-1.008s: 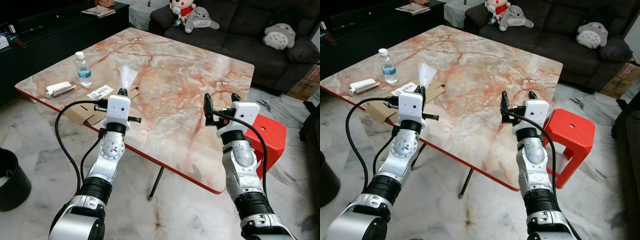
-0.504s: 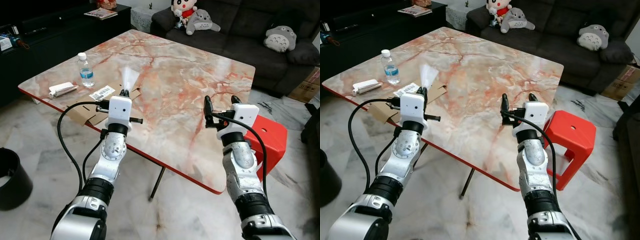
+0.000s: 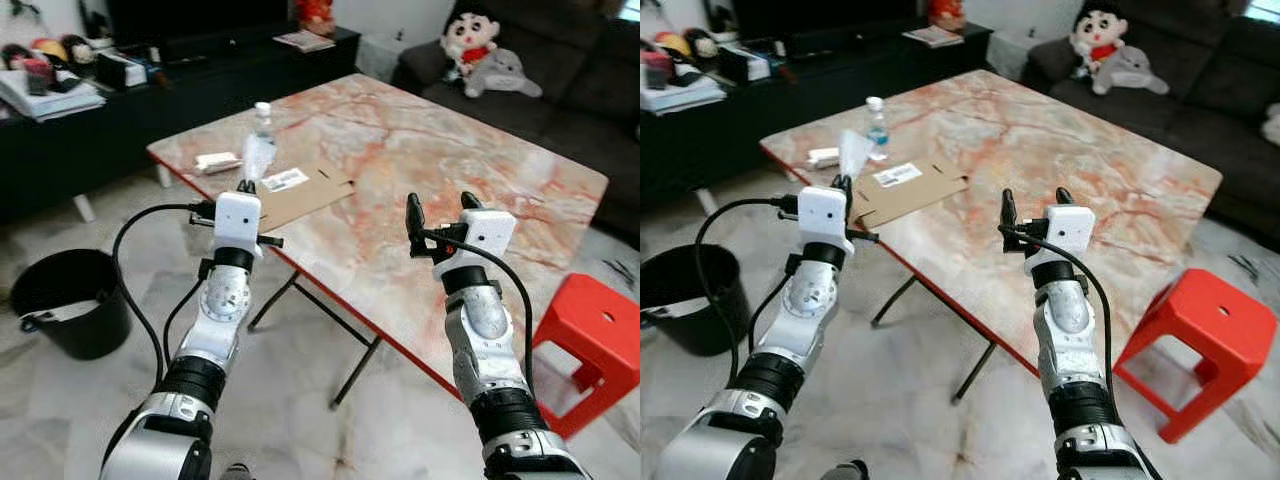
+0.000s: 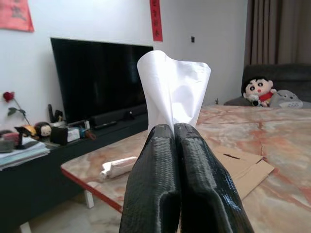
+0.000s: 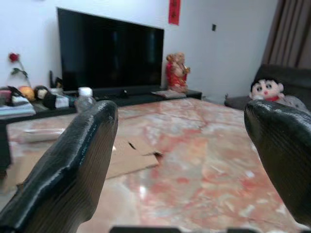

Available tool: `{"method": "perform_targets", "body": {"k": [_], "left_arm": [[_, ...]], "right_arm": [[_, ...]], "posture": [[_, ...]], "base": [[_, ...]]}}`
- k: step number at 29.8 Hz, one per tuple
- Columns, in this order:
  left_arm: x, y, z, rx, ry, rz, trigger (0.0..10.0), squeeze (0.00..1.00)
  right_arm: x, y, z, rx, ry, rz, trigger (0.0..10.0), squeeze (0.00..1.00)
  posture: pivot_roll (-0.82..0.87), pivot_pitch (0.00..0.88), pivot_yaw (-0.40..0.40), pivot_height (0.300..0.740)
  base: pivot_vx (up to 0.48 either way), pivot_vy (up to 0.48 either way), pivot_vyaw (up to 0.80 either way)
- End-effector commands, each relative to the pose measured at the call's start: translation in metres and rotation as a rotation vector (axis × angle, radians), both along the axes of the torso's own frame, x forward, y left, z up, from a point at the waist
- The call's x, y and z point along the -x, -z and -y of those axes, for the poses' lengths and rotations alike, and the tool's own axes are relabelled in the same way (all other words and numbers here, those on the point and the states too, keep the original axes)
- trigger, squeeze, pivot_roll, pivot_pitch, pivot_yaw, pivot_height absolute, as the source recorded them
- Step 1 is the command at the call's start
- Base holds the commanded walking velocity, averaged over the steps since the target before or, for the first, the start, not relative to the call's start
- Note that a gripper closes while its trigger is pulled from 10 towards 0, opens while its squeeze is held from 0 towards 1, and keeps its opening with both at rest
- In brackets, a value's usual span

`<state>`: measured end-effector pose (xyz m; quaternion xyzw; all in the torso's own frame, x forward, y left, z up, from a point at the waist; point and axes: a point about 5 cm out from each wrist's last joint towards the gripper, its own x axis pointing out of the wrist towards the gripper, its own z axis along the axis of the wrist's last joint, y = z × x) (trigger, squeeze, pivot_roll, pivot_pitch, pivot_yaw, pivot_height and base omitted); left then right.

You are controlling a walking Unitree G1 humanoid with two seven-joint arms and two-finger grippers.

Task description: Picking trash to rubbish bin

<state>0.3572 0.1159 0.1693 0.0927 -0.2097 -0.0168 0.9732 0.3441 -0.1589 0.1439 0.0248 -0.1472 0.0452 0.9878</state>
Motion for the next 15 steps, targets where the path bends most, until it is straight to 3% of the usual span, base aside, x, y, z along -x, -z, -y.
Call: {"method": "perform_targets", "body": {"k": [1,15], "left_arm": [[0.0000,0.0024,0.0007,0.007,0.002,-0.016,10.0,0.00],[0.0002,0.0020,-0.0006,0.013,-0.005,-0.017,10.0,0.00]], "right_arm": [[0.0010,0.0010,0.0049,0.002,0.011,-0.001,10.0,0.00],[0.0022,0.0037,0.0007,0.003,-0.012,-0.014,10.0,0.00]], "posture": [[0.08,0.000,-0.131,0.740],[0.08,0.000,-0.142,0.740]], "base": [[0.000,0.000,0.80],[0.000,0.000,0.80]]}}
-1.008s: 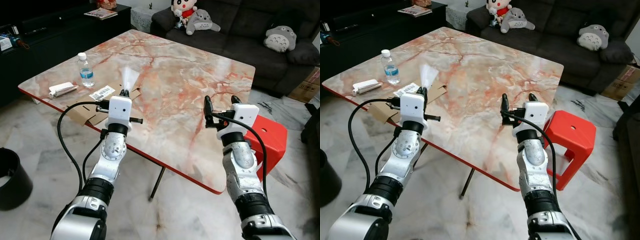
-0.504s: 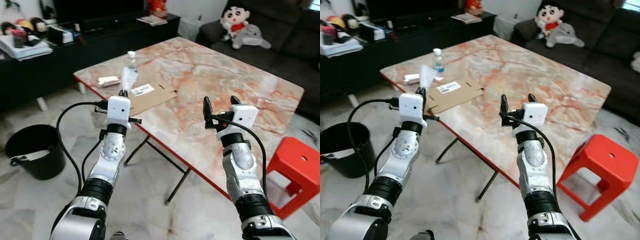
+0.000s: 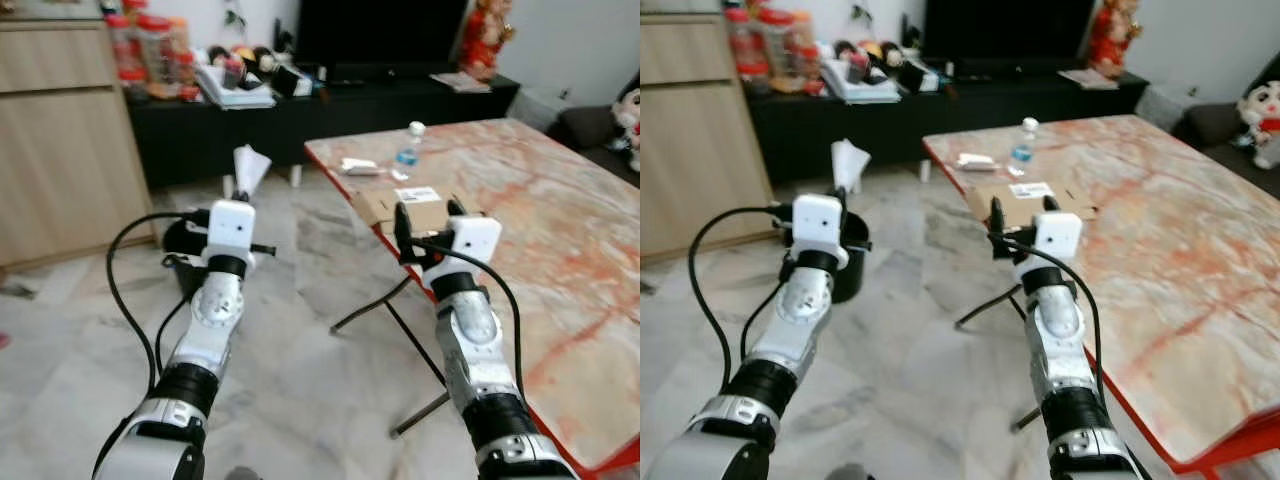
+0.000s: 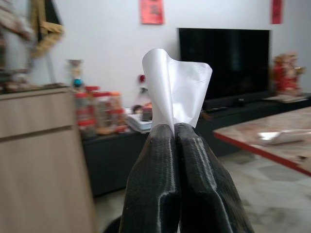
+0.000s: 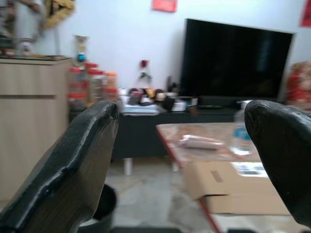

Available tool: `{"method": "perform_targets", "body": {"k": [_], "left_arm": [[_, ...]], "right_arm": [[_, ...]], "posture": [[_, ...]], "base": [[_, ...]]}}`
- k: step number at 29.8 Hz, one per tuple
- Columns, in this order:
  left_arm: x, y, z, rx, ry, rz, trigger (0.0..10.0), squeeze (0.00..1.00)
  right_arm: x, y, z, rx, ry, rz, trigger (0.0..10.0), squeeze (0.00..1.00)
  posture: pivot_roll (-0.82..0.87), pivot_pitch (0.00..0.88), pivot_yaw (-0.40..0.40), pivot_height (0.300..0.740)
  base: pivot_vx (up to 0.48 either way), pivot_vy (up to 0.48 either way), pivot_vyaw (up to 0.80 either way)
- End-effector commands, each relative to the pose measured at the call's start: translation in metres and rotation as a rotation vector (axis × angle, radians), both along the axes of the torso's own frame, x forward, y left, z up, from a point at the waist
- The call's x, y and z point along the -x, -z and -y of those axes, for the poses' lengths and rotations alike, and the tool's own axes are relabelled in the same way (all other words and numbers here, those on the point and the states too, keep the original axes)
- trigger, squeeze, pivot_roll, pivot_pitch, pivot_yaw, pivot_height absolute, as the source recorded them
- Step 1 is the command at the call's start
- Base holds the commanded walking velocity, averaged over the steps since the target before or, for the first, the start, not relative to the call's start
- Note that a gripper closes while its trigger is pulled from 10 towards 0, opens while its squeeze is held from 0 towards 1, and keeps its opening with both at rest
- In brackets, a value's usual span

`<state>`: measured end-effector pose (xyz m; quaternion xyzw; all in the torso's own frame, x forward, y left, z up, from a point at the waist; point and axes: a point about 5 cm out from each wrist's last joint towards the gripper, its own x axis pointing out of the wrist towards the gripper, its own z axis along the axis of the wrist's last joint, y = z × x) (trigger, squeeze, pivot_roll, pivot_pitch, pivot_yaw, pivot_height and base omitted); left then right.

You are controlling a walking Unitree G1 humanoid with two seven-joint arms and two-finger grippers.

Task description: Picking trash to rubbish bin

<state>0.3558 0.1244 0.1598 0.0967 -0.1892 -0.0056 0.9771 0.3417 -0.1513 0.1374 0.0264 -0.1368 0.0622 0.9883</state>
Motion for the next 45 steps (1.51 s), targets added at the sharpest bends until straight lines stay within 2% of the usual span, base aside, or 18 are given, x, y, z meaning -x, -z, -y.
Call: {"method": "perform_targets", "body": {"k": [1,16,23,28,29,34,37,42,43,45], "left_arm": [[-0.001,-0.008,0.008,0.016,0.024,0.021,10.0,0.00],[-0.001,-0.007,0.009,0.018,0.032,0.012,10.0,0.00],[-0.002,-0.002,0.010,0.031,0.065,-0.029,10.0,0.00],[-0.003,0.014,0.009,0.035,0.097,-0.117,10.0,0.00],[-0.001,0.027,0.005,0.044,0.096,-0.170,10.0,0.00],[0.004,0.061,-0.009,0.031,0.060,-0.338,10.0,0.00],[0.014,0.089,-0.019,-0.005,0.042,-0.478,10.0,0.00],[0.027,0.115,-0.024,-0.063,0.059,-0.604,10.0,0.00],[0.027,0.115,-0.024,-0.063,0.059,-0.604,10.0,0.00],[0.040,0.135,-0.026,-0.089,0.067,-0.699,10.0,0.00]], "right_arm": [[0.000,-0.003,0.008,0.000,0.020,0.007,10.0,0.00],[-0.001,-0.006,0.006,0.001,0.003,0.009,10.0,0.00],[0.000,-0.005,0.004,-0.003,-0.007,0.002,10.0,0.00],[0.000,0.003,0.005,-0.002,-0.002,-0.038,10.0,0.00],[0.001,0.013,0.010,-0.002,0.006,-0.082,10.0,0.00],[0.010,0.051,0.032,0.055,0.026,-0.261,10.0,0.00],[0.026,0.084,0.054,0.097,0.067,-0.417,10.0,0.00],[0.045,0.110,0.075,0.096,0.128,-0.550,10.0,0.00],[0.045,0.110,0.075,0.096,0.128,-0.550,10.0,0.00],[0.059,0.127,0.085,0.098,0.156,-0.642,10.0,0.00]], "posture": [[0.07,0.000,-0.142,0.740],[0.06,0.047,-0.147,0.740],[0.06,0.075,-0.149,0.740],[0.06,0.084,-0.149,0.740],[0.06,0.084,-0.149,0.740],[0.06,0.095,-0.153,0.740],[0.05,0.098,-0.154,0.740],[0.04,0.105,-0.167,0.740],[0.04,0.105,-0.167,0.740],[0.04,0.108,-0.169,0.740]], "base": [[0.000,0.000,0.80],[0.000,0.000,0.80],[0.000,0.000,0.80],[0.000,0.000,0.23],[0.000,0.000,0.00],[0.202,0.000,0.00],[0.360,0.000,0.00],[0.366,0.000,0.00],[0.368,0.000,0.00],[0.373,0.000,0.00]]}}
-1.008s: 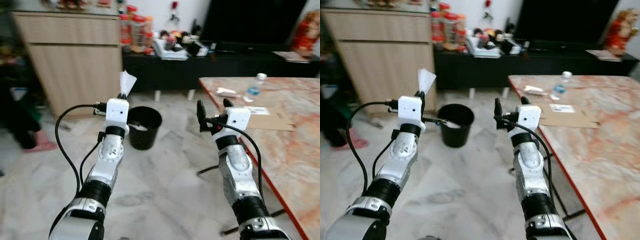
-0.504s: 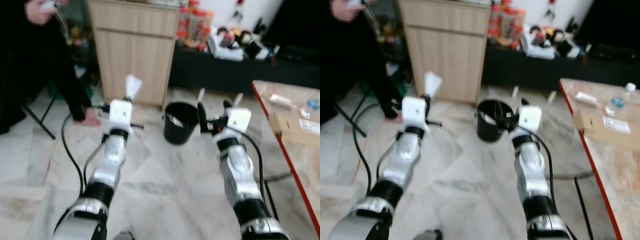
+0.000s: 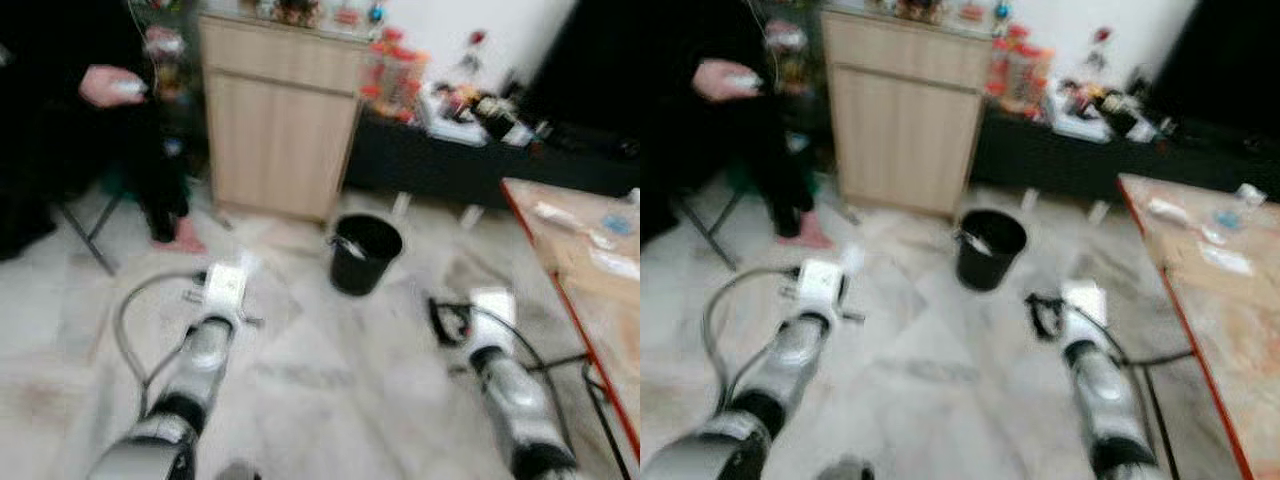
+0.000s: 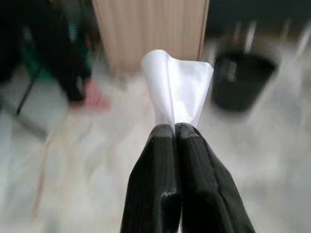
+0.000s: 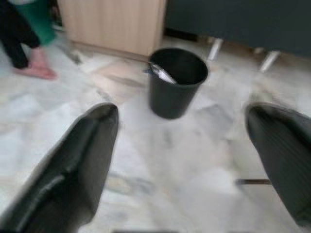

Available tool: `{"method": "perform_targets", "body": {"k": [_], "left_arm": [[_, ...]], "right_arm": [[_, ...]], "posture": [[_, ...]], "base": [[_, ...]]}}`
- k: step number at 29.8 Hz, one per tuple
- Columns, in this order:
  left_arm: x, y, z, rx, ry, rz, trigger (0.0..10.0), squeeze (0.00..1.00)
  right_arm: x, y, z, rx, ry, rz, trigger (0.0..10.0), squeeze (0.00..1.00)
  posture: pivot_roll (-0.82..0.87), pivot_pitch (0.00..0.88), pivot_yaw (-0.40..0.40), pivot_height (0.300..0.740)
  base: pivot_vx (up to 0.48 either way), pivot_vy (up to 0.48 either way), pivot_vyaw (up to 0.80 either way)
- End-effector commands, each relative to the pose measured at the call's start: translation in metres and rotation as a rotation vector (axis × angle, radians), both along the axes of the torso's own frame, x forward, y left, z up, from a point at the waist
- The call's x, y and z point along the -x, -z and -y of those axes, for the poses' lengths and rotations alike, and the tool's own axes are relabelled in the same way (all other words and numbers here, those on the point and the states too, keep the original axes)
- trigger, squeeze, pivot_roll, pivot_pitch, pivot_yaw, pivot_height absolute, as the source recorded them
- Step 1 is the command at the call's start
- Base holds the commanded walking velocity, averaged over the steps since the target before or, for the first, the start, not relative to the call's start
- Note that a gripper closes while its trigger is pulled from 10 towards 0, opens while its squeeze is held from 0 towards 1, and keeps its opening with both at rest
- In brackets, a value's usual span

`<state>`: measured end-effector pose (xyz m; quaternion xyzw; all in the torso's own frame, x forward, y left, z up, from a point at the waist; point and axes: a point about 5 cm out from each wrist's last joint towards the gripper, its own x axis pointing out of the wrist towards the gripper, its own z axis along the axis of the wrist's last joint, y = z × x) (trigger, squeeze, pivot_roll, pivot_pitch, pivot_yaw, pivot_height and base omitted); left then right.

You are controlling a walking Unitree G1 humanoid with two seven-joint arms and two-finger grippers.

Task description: Picking trash to rubbish bin

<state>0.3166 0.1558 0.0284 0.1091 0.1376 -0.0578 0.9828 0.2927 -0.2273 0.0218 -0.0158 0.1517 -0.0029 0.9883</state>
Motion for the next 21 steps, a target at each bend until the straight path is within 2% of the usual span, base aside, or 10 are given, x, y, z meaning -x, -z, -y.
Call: {"method": "perform_targets", "body": {"k": [1,4,8,10,15,17,21], "left_arm": [[0.003,0.007,0.005,-0.035,0.046,-0.055,10.0,0.00],[0.017,0.024,0.003,-0.044,0.039,-0.140,10.0,0.00],[0.023,0.031,0.002,-0.051,0.038,-0.169,10.0,0.00],[0.033,0.042,-0.003,-0.051,0.019,-0.235,10.0,0.00],[0.044,0.053,-0.008,-0.065,0.004,-0.296,10.0,0.00],[0.052,0.060,-0.011,-0.074,-0.006,-0.335,10.0,0.00],[0.059,0.066,-0.010,-0.082,-0.005,-0.364,10.0,0.00]], "right_arm": [[0.013,0.014,0.009,-0.004,0.034,-0.078,10.0,0.00],[0.027,0.030,0.012,-0.021,0.060,-0.155,10.0,0.00],[0.037,0.039,0.013,-0.033,0.083,-0.198,10.0,0.00],[0.051,0.052,0.015,-0.050,0.115,-0.273,10.0,0.00],[0.060,0.059,0.018,-0.082,0.172,-0.309,10.0,0.00],[0.069,0.065,0.018,-0.090,0.197,-0.336,10.0,0.00],[0.079,0.071,0.016,-0.107,0.214,-0.354,10.0,0.00]], "posture": [[0.04,0.108,-0.169,0.740],[0.03,0.111,-0.171,0.740],[0.03,0.113,-0.175,0.740],[0.04,0.117,-0.182,0.740],[0.02,0.124,-0.187,0.740],[-0.01,0.121,-0.190,0.740],[-0.01,0.124,-0.186,0.740]], "base": [[0.379,0.000,0.00],[0.382,0.000,0.00],[0.384,0.000,0.00],[0.382,0.000,0.00],[0.380,0.000,0.00],[0.373,0.000,0.00],[0.366,0.000,0.00]]}}
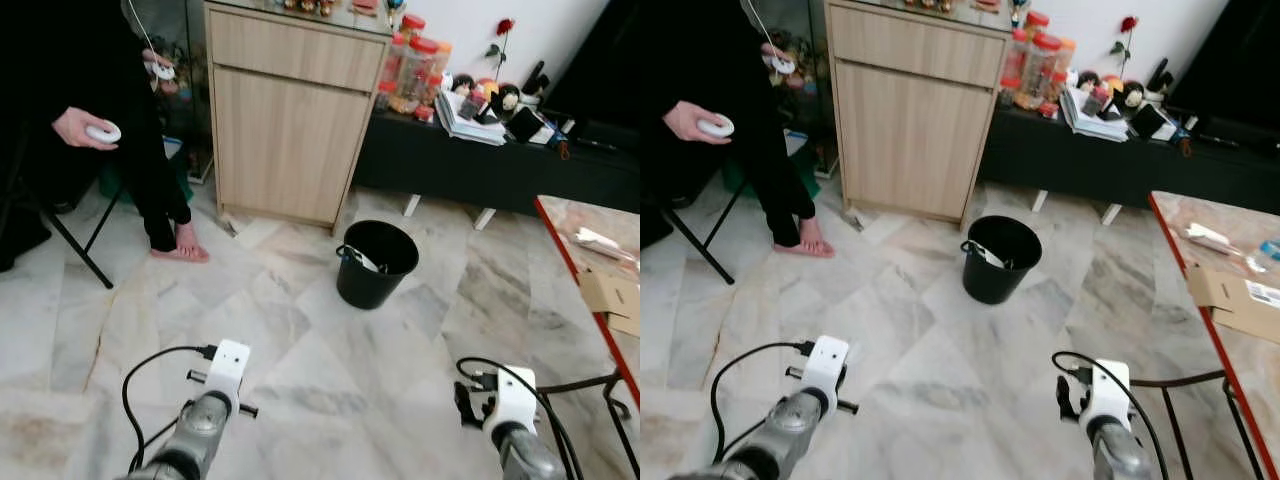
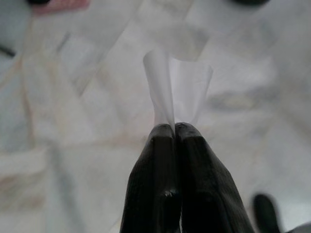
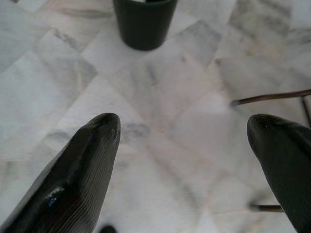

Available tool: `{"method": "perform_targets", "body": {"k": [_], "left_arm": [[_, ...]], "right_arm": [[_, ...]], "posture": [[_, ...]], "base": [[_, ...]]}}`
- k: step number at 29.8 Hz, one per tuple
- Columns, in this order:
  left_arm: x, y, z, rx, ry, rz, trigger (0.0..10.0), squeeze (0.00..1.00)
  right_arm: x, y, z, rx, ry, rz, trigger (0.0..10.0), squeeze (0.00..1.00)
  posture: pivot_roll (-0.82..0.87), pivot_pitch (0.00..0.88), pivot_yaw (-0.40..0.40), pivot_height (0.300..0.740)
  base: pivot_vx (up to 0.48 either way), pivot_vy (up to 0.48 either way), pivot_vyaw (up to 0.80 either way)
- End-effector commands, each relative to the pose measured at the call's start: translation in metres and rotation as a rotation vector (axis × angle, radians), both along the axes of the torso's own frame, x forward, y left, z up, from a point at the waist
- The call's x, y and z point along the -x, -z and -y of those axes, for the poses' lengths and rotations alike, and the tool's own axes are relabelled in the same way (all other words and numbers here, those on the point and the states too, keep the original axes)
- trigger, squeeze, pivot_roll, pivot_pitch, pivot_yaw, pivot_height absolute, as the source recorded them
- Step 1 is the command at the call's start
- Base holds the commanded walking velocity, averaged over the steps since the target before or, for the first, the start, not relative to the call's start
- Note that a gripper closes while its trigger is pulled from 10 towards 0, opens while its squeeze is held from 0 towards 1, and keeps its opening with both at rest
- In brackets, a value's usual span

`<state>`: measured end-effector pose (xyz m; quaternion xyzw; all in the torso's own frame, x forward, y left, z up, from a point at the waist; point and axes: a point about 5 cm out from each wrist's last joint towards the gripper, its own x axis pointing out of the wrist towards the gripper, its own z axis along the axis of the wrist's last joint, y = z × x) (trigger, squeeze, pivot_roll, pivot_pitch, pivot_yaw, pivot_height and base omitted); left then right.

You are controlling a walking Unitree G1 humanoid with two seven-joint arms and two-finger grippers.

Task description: Picking trash to rubbish bin

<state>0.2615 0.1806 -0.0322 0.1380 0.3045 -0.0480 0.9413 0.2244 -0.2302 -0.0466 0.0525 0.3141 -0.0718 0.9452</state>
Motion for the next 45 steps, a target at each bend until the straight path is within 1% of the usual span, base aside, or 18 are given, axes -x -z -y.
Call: {"method": "perform_targets", "body": {"k": [1,3,5,8,11,12,13,31,32,33,34,42,45], "left_arm": [[0.004,0.005,0.015,0.013,0.035,-0.031,10.0,0.00],[0.004,0.006,0.015,0.013,0.036,-0.034,10.0,0.00],[0.004,0.005,0.016,0.003,0.051,-0.034,10.0,0.00],[0.002,0.004,0.018,-0.009,0.070,-0.035,10.0,0.00],[0.002,0.004,0.018,-0.016,0.077,-0.036,10.0,0.00],[0.001,0.004,0.018,-0.024,0.087,-0.039,10.0,0.00],[0.001,0.004,0.018,-0.039,0.103,-0.045,10.0,0.00],[0.001,0.004,0.018,-0.047,0.110,-0.047,10.0,0.00],[0.005,0.007,0.013,-0.083,0.122,-0.067,10.0,0.00],[0.013,0.012,0.004,-0.143,0.139,-0.108,10.0,0.00],[0.014,0.014,0.002,-0.157,0.142,-0.118,10.0,0.00],[0.015,0.014,0.000,-0.167,0.145,-0.123,10.0,0.00],[0.014,0.013,-0.001,-0.169,0.145,-0.120,10.0,0.00]], "right_arm": [[0.012,0.004,0.013,0.010,0.048,-0.025,10.0,0.00],[0.013,0.005,0.012,0.004,0.048,-0.024,10.0,0.00],[0.015,0.006,0.010,-0.004,0.058,-0.022,10.0,0.00],[0.016,0.007,0.009,-0.015,0.080,-0.018,10.0,0.00],[0.016,0.007,0.009,-0.018,0.089,-0.016,10.0,0.00],[0.016,0.008,0.008,-0.024,0.104,-0.012,10.0,0.00],[0.017,0.008,0.007,-0.034,0.127,-0.010,10.0,0.00],[0.018,0.009,0.007,-0.038,0.136,-0.008,10.0,0.00],[0.023,0.014,0.000,-0.071,0.166,-0.025,10.0,0.00],[0.034,0.023,-0.012,-0.123,0.207,-0.059,10.0,0.00],[0.037,0.025,-0.015,-0.136,0.217,-0.067,10.0,0.00],[0.037,0.027,-0.018,-0.156,0.224,-0.076,10.0,0.00],[0.037,0.027,-0.019,-0.164,0.223,-0.074,10.0,0.00]], "posture": [[-0.01,0.124,-0.182,0.740],[-0.01,0.124,-0.182,0.740],[0.01,0.119,-0.151,0.740],[0.01,0.112,-0.132,0.740],[0.01,0.112,-0.132,0.740],[0.01,0.102,-0.102,0.740],[0.01,0.099,-0.092,0.740],[0.01,0.099,-0.092,0.740],[0.04,0.099,-0.038,0.740],[0.04,0.107,-0.034,0.740],[0.05,0.108,-0.033,0.740],[0.05,0.108,-0.028,0.740],[0.05,0.108,-0.032,0.740]], "base": [[0.360,0.000,0.00],[0.358,0.000,0.00],[0.354,0.000,0.00],[0.351,0.000,0.00],[0.352,0.000,0.00],[0.349,0.000,0.00],[0.349,0.000,0.00],[0.349,0.000,0.00],[0.341,0.000,0.00],[0.341,0.000,0.00],[0.341,0.000,0.00],[0.339,0.000,0.00],[0.339,0.000,-0.68]]}}
